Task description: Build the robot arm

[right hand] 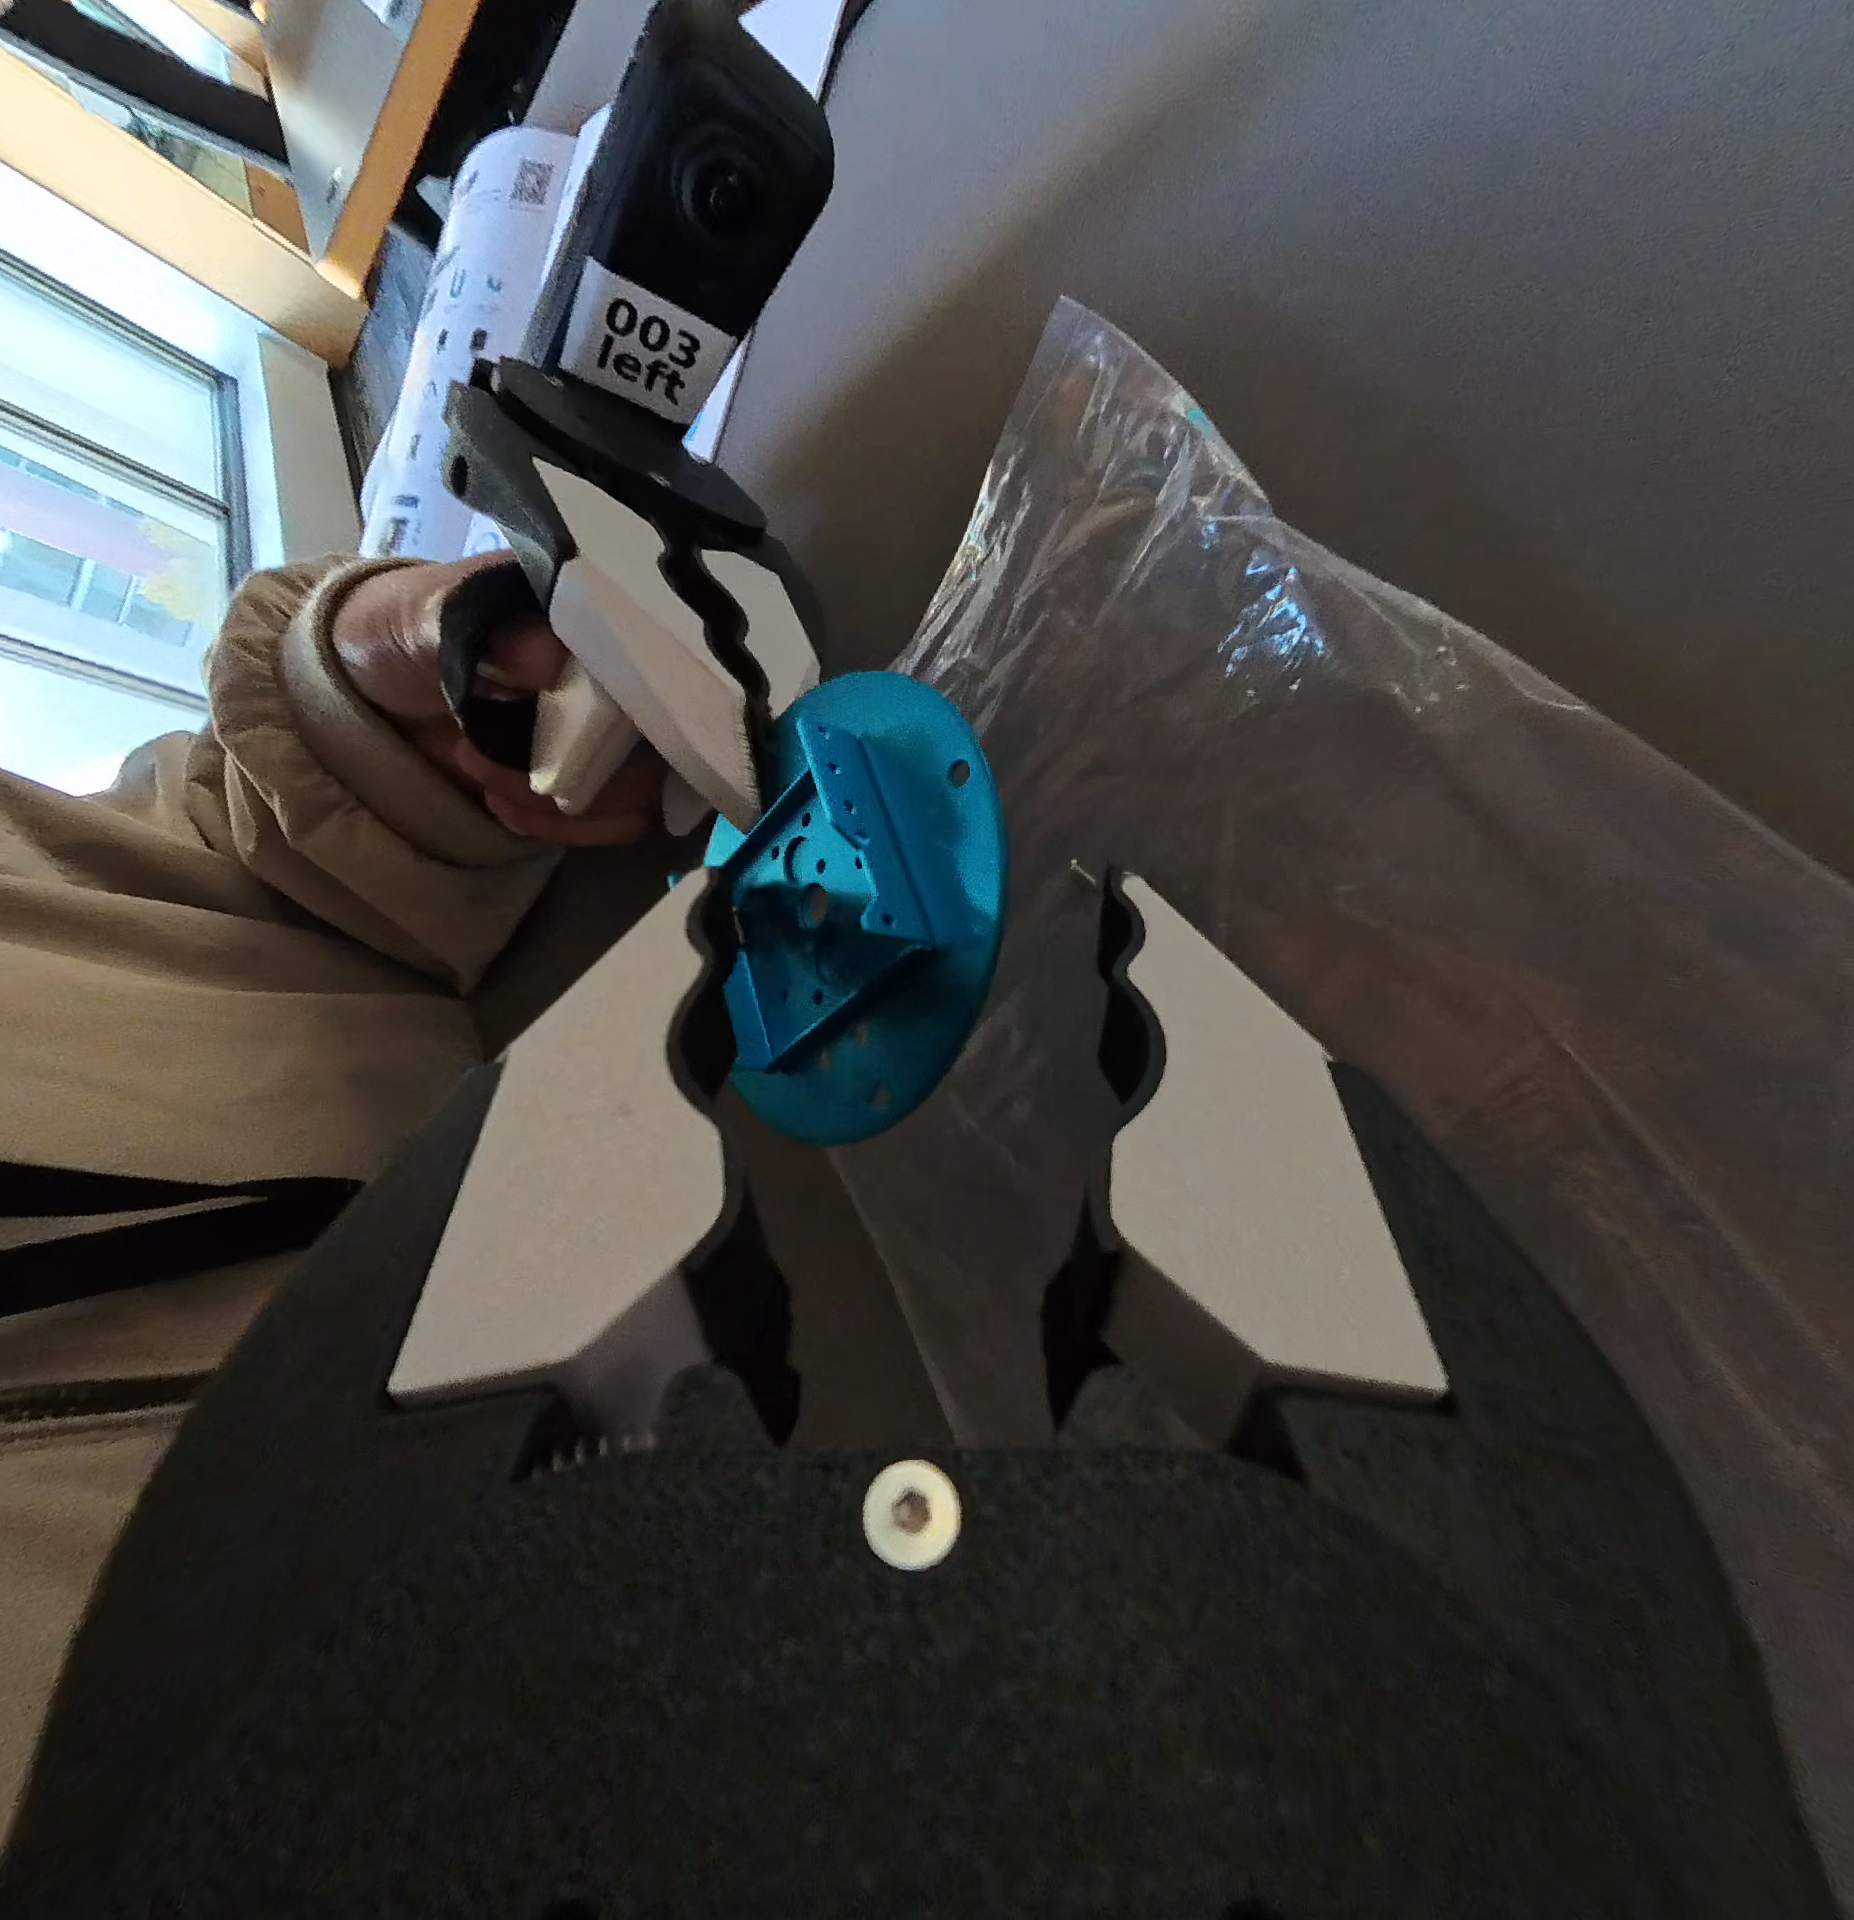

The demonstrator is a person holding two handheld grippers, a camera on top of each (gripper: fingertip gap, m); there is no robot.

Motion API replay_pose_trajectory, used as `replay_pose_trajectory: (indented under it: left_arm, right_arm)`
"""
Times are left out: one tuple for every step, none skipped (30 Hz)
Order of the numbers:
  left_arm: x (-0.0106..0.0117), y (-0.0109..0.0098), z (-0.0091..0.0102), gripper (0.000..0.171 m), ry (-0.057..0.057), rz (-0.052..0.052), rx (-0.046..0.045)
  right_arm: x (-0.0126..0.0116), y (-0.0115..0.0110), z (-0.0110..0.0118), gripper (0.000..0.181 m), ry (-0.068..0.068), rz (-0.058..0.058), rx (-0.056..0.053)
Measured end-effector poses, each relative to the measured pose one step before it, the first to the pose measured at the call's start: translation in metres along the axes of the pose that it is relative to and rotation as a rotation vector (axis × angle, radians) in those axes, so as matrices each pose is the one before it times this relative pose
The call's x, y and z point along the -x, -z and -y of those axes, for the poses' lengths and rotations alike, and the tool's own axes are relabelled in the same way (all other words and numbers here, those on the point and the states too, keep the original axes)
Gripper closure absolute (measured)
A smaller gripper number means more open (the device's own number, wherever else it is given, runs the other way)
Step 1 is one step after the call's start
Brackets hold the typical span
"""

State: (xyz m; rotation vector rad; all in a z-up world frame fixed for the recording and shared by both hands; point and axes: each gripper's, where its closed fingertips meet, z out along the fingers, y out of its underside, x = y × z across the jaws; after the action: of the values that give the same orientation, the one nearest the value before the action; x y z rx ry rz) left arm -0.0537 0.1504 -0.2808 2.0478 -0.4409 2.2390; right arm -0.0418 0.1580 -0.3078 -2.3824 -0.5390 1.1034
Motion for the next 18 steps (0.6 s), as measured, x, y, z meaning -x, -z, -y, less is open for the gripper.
replay_pose_trajectory:
  left_arm:
    - [0.00043, -0.00034, -0.00057, 0.171, -0.0025, 0.0040, 0.00242]
    - [0.00058, -0.00021, -0.00034, 0.171, -0.0027, 0.0058, 0.00118]
    - [0.00016, -0.00025, -0.00028, 0.171, -0.0023, 0.0021, 0.00156]
    - [-0.00024, -0.00016, -0.00014, 0.171, -0.0013, -0.0009, 0.00003]
    - [-0.00002, 0.00002, 0.00030, 0.171, -0.0003, -0.0001, -0.00248]
    - [-0.00002, 0.00043, 0.00045, 0.171, 0.0002, 0.0002, -0.00291]
    - [-0.00016, 0.00048, 0.00048, 0.171, 0.0009, -0.0020, -0.00270]
    - [-0.00049, 0.00050, 0.00045, 0.171, 0.0021, -0.0037, -0.00246]
    - [-0.00058, 0.00037, 0.00040, 0.171, 0.0019, -0.0038, -0.00244]
    - [-0.00053, 0.00010, 0.00028, 0.171, 0.0002, -0.0029, -0.00154]
    - [-0.00059, 0.00004, 0.00010, 0.171, -0.0020, -0.0024, -0.00044]
    - [-0.00075, -0.00010, 0.00020, 0.171, -0.0033, -0.0028, -0.00074]
    - [-0.00107, -0.00010, 0.00021, 0.171, -0.0038, -0.0053, -0.00081]
    - [-0.00186, -0.00004, 0.00058, 0.171, -0.0041, -0.0104, -0.00292]
    - [-0.00272, 0.00013, 0.00123, 0.171, -0.0047, -0.0150, -0.00751]
    - [-0.00292, 0.00020, 0.00170, 0.171, -0.0056, -0.0154, -0.00949]
    - [-0.00218, 0.00040, 0.00162, 0.171, -0.0061, -0.0115, -0.00931]
    - [-0.00160, 0.00061, 0.00217, 0.171, -0.0056, -0.0081, -0.01263]
  right_arm:
    - [-0.00132, -0.00002, -0.00164, 0.112, 0.0069, -0.0087, 0.0194]
    - [-0.00145, 0.00093, -0.00148, 0.112, 0.0098, -0.0106, 0.0192]
    - [-0.00084, 0.00199, -0.00119, 0.112, 0.0113, -0.0081, 0.0193]
    - [-0.00100, 0.00307, -0.00115, 0.111, 0.0130, -0.0097, 0.0200]
    - [-0.00165, 0.00397, -0.00112, 0.112, 0.0180, -0.0166, 0.0218]
    - [-0.00292, 0.00471, -0.00069, 0.112, 0.0213, -0.0265, 0.0195]
    - [-0.00344, 0.00607, 0.00020, 0.112, 0.0228, -0.0307, 0.0121]
    - [-0.00348, 0.00675, 0.00164, 0.112, 0.0210, -0.0288, 0.0002]
    - [-0.00301, 0.00679, 0.00263, 0.114, 0.0100, -0.0208, -0.0085]
    - [-0.00148, 0.00580, 0.00259, 0.116, 0.0023, -0.0091, -0.0104]
    - [0.00027, 0.00460, 0.00218, 0.121, 0.0048, 0.0033, -0.0134]
    - [0.00093, 0.00258, 0.00156, 0.125, 0.0030, 0.0108, -0.0150]
    - [0.00130, 0.00053, -0.00014, 0.127, -0.0103, 0.0235, -0.0121]
    - [0.00123, -0.00121, -0.00112, 0.127, -0.0330, 0.0383, -0.0112]
    - [0.00264, -0.00220, -0.00012, 0.127, -0.0536, 0.0599, -0.0234]
    - [0.00474, -0.00221, 0.00203, 0.127, -0.0703, 0.0775, -0.0401]
    - [0.00645, -0.00181, 0.00350, 0.127, -0.0721, 0.0851, -0.0528]
    - [0.00319, -0.00205, 0.00476, 0.130, -0.0773, 0.0585, -0.0673]
